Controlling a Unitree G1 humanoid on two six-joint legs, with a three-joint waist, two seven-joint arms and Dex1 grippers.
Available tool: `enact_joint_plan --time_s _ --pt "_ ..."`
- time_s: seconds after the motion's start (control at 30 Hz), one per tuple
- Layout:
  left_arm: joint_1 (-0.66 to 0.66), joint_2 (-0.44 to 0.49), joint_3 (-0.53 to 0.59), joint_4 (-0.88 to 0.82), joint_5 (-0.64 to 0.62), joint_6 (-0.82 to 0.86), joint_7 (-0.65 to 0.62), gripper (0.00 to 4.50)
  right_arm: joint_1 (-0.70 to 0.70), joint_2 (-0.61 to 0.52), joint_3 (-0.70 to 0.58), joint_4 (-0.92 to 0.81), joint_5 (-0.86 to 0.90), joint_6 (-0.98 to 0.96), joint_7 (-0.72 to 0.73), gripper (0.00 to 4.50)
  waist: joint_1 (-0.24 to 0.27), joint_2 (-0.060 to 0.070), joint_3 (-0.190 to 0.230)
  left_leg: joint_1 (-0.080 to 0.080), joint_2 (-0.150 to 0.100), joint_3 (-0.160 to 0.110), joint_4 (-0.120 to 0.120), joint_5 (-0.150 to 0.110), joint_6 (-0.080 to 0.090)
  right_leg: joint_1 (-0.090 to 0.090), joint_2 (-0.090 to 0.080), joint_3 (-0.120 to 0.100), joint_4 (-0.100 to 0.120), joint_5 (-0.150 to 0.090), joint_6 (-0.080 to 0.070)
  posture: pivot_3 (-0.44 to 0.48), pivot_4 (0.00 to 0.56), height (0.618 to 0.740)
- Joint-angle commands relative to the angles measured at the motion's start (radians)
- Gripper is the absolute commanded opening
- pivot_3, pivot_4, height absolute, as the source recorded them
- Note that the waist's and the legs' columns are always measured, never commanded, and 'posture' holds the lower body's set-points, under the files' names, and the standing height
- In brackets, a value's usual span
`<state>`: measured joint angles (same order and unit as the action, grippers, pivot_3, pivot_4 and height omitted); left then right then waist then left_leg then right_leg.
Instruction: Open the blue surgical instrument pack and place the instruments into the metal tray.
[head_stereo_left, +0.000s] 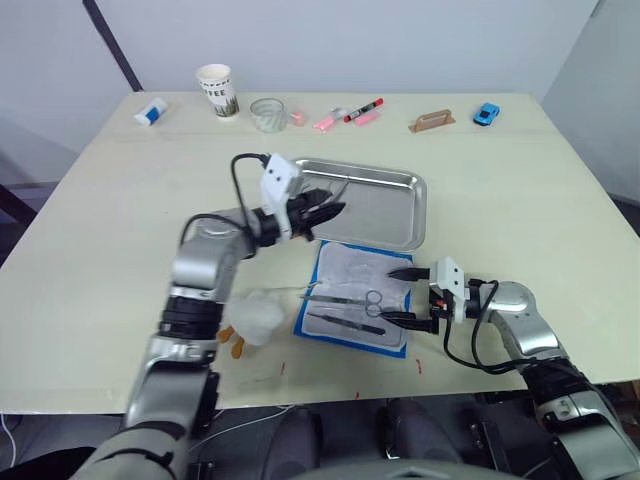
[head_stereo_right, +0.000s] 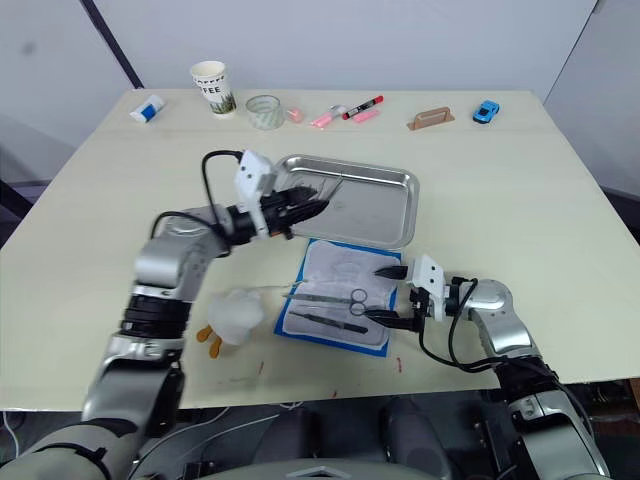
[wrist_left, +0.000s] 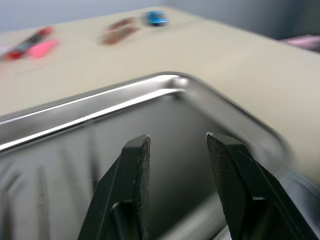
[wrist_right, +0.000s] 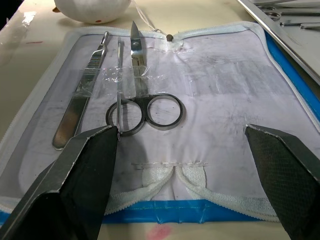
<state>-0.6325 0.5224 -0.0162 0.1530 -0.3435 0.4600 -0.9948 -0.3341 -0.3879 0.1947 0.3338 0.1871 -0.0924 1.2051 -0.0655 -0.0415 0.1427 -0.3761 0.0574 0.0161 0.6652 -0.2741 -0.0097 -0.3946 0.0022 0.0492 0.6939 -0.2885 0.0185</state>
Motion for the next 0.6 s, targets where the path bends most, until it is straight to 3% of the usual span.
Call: enact_joint_plan --time_s 0.03,0.33,0.6 --pt "-0.005 0.058 -0.026 0.056 -0.021 -0.127 -0.219 1.89 0.035 0.006 0.058 0.099 -0.050 0.039 -0.002 4.41 0.002 -0.001 0.000 0.000 0.000 0.000 0.000 0.000 0.000 0.000 -0.001 0.000 0.000 0.000 0.000 0.000 0.150 0.725" --pt "0.005 0.137 -0.081 0.168 -0.018 -0.258 -0.523 1.89 0.021 -0.049 0.043 0.091 -0.024 0.042 0.089 4.41 0.013 0.002 0.001 -0.003 0.000 0.000 0.001 0.000 0.001 -0.001 0.000 -0.001 -0.001 0.000 0.000 0.000 0.150 0.725" --pt "0.018 0.156 -0.083 0.208 -0.023 -0.342 -0.614 1.89 0.010 -0.095 0.024 0.086 0.003 0.018 0.151 4.41 0.032 0.007 0.005 -0.004 -0.001 0.001 0.002 -0.001 0.001 -0.001 -0.001 -0.001 -0.001 0.000 0.000 0.000 0.150 0.725"
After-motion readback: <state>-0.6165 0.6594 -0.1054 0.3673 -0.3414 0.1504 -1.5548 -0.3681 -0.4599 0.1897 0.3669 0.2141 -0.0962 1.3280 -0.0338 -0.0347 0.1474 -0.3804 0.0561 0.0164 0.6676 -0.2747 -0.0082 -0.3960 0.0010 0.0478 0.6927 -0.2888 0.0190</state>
